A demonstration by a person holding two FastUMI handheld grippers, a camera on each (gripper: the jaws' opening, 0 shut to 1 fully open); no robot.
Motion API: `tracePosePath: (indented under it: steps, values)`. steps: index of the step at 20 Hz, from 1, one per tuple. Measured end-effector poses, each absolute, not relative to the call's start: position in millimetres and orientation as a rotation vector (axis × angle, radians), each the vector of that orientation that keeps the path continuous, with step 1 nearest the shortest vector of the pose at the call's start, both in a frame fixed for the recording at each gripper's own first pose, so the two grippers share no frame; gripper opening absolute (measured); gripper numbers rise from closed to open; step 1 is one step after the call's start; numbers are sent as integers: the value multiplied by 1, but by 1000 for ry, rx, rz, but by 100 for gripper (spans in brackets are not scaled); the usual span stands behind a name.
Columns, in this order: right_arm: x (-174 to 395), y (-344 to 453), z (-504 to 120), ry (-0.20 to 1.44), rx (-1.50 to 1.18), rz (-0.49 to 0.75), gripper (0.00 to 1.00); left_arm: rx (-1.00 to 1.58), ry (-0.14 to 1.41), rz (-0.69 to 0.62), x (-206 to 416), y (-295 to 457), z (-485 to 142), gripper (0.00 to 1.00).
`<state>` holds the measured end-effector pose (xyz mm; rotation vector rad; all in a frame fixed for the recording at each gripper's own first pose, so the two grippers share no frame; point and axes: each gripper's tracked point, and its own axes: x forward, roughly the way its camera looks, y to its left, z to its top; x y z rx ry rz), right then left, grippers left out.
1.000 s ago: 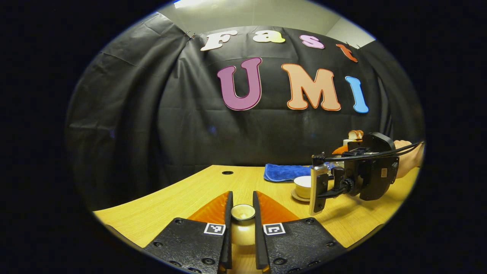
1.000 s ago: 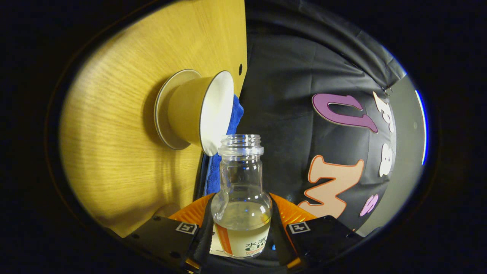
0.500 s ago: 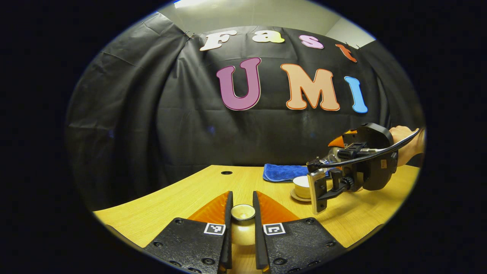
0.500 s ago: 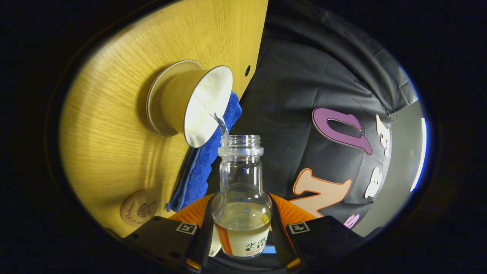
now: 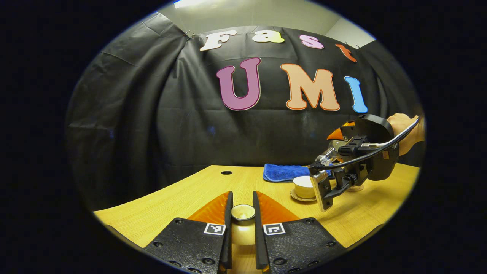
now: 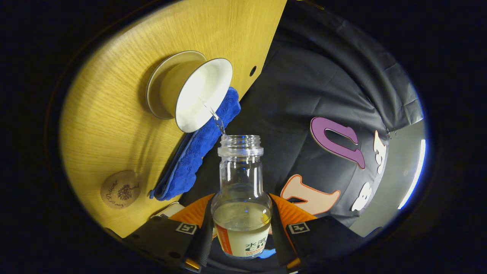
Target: Open the teacup lid with one hand, grasp the water bottle and pour water into the teacup with the other hand; after pouring, place the water bottle on the coaster and then close the teacup lid.
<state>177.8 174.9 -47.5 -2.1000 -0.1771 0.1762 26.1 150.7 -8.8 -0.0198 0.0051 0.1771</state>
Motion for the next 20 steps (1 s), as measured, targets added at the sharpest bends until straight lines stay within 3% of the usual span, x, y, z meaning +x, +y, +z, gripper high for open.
tracePosePath:
  steps: [20]
  values:
    - [176, 187, -51, -196, -2122, 202, 72, -20, 5, 176, 27, 151, -8, 22]
